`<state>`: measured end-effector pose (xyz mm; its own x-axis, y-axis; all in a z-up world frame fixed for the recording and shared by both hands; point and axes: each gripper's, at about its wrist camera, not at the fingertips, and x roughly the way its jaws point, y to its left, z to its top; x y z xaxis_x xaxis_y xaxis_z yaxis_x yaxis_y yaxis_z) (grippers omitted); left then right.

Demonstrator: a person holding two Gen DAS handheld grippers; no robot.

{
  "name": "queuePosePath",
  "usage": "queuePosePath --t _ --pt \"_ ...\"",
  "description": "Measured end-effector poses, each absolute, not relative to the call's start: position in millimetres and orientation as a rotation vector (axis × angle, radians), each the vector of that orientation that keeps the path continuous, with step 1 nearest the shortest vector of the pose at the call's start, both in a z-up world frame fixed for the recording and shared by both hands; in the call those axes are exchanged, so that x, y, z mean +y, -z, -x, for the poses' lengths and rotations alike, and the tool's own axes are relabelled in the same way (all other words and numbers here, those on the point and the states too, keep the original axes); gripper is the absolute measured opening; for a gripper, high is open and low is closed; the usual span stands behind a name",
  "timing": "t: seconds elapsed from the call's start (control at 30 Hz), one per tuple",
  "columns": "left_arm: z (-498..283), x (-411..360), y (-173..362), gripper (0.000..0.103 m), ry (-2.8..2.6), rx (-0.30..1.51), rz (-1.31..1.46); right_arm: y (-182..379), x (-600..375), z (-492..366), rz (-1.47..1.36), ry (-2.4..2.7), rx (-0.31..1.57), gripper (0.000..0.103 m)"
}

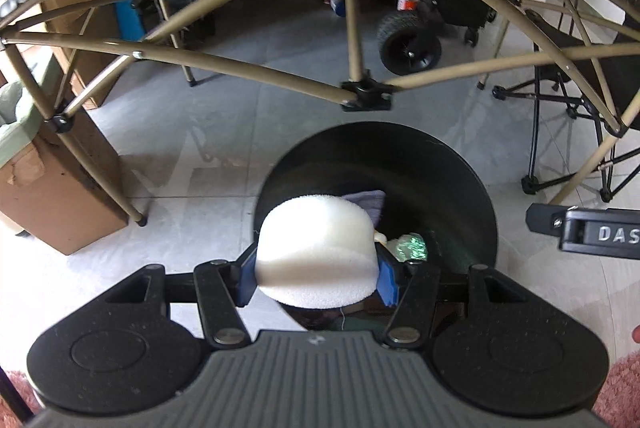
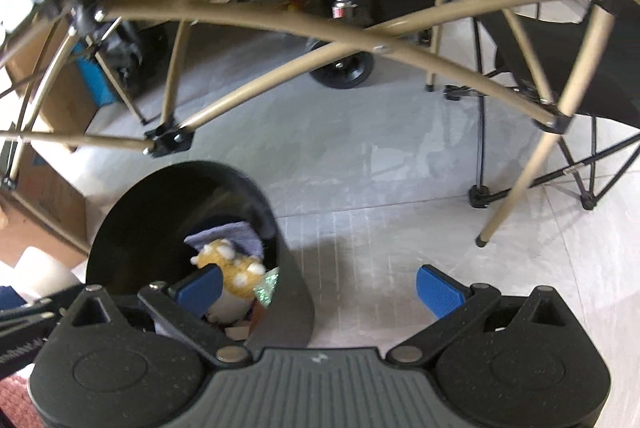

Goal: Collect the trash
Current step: 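Move the left tool over the bin and open it to drop the foam cylinder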

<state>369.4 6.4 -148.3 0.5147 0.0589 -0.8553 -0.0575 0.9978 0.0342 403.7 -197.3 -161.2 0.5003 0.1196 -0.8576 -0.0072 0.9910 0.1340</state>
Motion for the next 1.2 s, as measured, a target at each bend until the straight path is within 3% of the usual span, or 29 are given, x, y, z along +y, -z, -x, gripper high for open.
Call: queuePosePath --t 1.2 --pt "-431 -45 214 0.058 -0.097 1.288 0.085 175 -249 -398 -0.205 0.051 1.036 0.103"
